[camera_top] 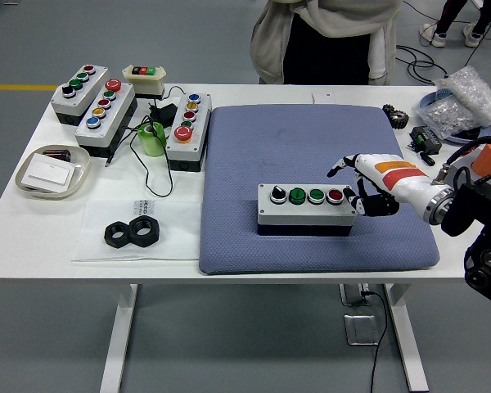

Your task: Pick up the button,place it on the desk,press the button,press the button

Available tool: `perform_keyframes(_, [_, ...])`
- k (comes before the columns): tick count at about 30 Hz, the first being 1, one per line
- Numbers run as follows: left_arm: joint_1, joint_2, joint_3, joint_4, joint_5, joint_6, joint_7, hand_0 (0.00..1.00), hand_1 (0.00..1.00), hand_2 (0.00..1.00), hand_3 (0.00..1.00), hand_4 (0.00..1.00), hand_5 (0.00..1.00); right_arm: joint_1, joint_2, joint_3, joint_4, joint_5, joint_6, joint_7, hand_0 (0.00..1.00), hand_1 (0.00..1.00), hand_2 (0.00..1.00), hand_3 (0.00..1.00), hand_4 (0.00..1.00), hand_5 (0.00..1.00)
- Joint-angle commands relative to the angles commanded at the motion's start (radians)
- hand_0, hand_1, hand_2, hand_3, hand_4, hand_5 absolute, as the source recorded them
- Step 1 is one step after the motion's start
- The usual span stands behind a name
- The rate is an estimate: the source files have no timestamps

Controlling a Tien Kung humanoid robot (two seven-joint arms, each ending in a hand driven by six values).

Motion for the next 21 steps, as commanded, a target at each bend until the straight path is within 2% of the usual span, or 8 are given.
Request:
perform_keyframes(11, [-0.004, 0.001, 0.009, -0.001, -0.014, 0.001, -0.004, 0.751, 0.788, 0.863, 0.781, 0.553, 0.998, 0.026, 0.034, -0.054, -0.036, -0.004, 0.007, -0.007, 0.100, 0.002, 0.082, 0.701, 0.503, 0.002])
perform_keyframes(21, [-0.006, 0.000, 0.012, -0.001, -0.020, 0.001, -0.006, 0.751, 0.788, 0.863, 0.781, 0.552, 0.998, 0.042, 0.041, -0.108, -0.055, -0.005, 0.019, -0.015, 0.101, 0.002, 0.082, 0.700, 0.504, 0.002])
